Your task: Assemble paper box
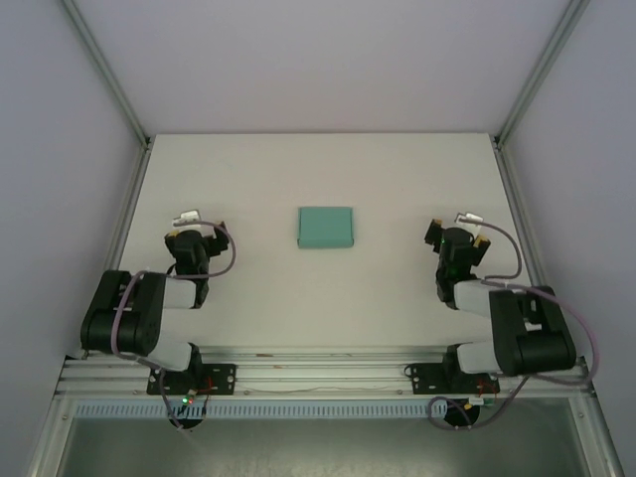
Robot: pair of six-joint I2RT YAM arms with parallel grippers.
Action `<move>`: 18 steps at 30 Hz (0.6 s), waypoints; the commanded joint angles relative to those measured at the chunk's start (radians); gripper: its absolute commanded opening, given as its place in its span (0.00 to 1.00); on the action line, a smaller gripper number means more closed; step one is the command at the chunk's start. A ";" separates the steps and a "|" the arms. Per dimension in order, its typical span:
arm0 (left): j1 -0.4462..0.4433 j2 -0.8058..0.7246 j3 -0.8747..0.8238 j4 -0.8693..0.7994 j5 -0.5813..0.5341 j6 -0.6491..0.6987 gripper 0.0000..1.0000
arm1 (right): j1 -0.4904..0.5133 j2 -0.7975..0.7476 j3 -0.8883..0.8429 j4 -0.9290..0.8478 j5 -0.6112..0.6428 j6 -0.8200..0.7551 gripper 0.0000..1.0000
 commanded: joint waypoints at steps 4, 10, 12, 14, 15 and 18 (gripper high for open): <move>0.034 -0.009 -0.055 0.204 0.093 0.030 1.00 | -0.049 0.090 0.068 0.057 -0.166 0.006 1.00; 0.034 0.005 0.026 0.081 0.158 0.061 1.00 | -0.090 0.108 0.073 0.079 -0.221 0.029 1.00; 0.035 -0.008 -0.003 0.111 0.165 0.058 1.00 | -0.090 0.100 0.080 0.048 -0.222 0.030 1.00; 0.038 -0.005 -0.048 0.205 0.122 0.039 1.00 | -0.089 0.105 0.077 0.066 -0.221 0.031 1.00; 0.045 -0.005 -0.046 0.196 0.114 0.028 1.00 | -0.090 0.103 0.077 0.059 -0.222 0.029 1.00; 0.046 -0.001 0.027 0.069 0.150 0.036 1.00 | -0.090 0.102 0.077 0.058 -0.222 0.028 1.00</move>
